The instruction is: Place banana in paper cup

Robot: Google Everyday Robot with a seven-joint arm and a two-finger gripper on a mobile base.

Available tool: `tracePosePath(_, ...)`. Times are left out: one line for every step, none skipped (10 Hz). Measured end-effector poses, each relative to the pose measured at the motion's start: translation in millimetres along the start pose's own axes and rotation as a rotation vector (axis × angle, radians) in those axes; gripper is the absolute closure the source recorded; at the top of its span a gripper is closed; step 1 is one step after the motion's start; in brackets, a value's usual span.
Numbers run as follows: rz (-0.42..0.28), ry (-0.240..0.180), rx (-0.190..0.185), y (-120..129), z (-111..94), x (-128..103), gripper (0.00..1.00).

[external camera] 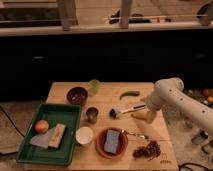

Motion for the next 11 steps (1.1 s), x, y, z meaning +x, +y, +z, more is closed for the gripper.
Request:
tracePosePath(0.004,0.003,-0.008,-1,5,3,0.20)
tracePosePath(0.010,0.004,-0.017,-1,13,5,0.20)
tracePosePath(0.019,0.003,-0.023,-2,21,8,0.20)
tracePosePath(0.026,0.004,-0.027,-2,25,12,0.20)
tracePosePath(0.042,0.005,-0.033,-2,32,19,0.20)
tracePosePath(0.051,0.006,-0.037,-2,36,23,0.20)
tracePosePath(0.059,0.008,-0.039,-2,41,26,0.22)
tracePosePath(0.069,0.010,-0.038,-1,44,30,0.31)
tracePosePath(0.073,0.011,-0.036,-1,46,31,0.39)
tracePosePath(0.077,0.012,-0.034,-2,46,33,0.50)
tracePosePath(0.080,0.012,-0.033,-2,46,34,0.59)
